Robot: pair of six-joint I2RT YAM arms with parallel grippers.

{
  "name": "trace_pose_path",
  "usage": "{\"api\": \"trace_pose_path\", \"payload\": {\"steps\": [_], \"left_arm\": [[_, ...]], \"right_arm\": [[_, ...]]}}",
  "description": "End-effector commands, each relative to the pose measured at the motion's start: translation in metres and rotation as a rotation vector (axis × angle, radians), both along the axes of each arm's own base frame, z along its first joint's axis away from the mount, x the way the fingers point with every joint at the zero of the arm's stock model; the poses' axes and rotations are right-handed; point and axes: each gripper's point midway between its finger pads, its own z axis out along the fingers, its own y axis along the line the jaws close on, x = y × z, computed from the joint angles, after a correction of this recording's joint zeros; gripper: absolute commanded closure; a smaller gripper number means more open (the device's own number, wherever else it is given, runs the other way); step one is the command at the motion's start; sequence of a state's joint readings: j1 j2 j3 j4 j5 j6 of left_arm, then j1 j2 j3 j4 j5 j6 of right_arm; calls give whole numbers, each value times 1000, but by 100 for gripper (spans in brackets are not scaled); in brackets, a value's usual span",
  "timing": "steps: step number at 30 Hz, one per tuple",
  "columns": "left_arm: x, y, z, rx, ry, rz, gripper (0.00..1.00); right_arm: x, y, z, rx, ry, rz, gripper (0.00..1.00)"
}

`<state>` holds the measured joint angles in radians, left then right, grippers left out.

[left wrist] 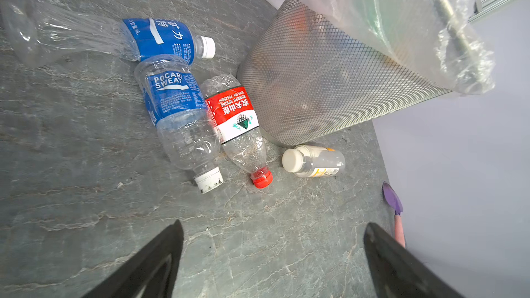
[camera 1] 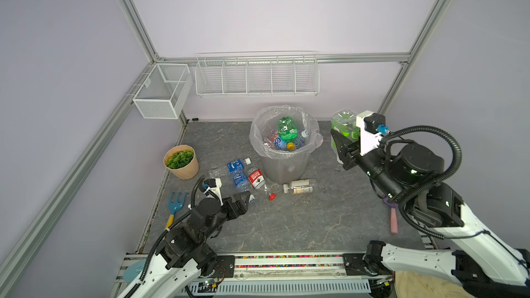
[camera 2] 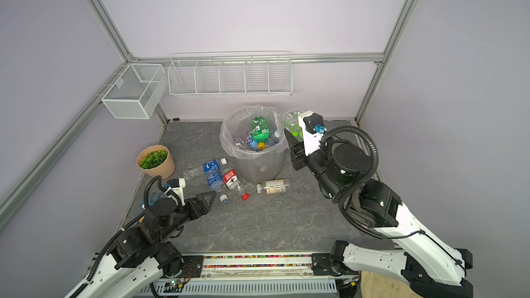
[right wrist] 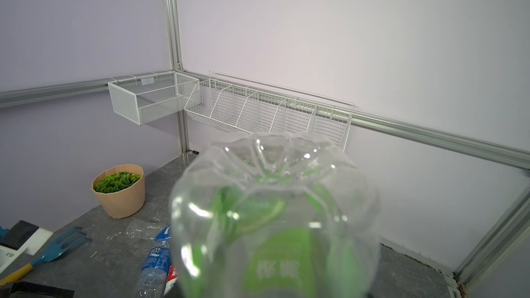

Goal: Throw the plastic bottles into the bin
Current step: 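Carry the green-label bottle over the bin with the right gripper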

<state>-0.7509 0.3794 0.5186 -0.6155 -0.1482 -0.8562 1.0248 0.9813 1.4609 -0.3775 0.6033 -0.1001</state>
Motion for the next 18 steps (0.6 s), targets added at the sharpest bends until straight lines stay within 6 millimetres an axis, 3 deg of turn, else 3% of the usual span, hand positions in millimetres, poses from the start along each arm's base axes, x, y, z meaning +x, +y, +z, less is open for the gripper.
{"api": "trace_pose_path", "payload": {"steps": [1,18], "left_arm": [[-1,2,-8,16,15,3,3],[-1,0,-11,16,18,-3,3]], "right_arm": [[3,5,4,29,23,31,93],[43,30,-22,21,207,76,93]]}}
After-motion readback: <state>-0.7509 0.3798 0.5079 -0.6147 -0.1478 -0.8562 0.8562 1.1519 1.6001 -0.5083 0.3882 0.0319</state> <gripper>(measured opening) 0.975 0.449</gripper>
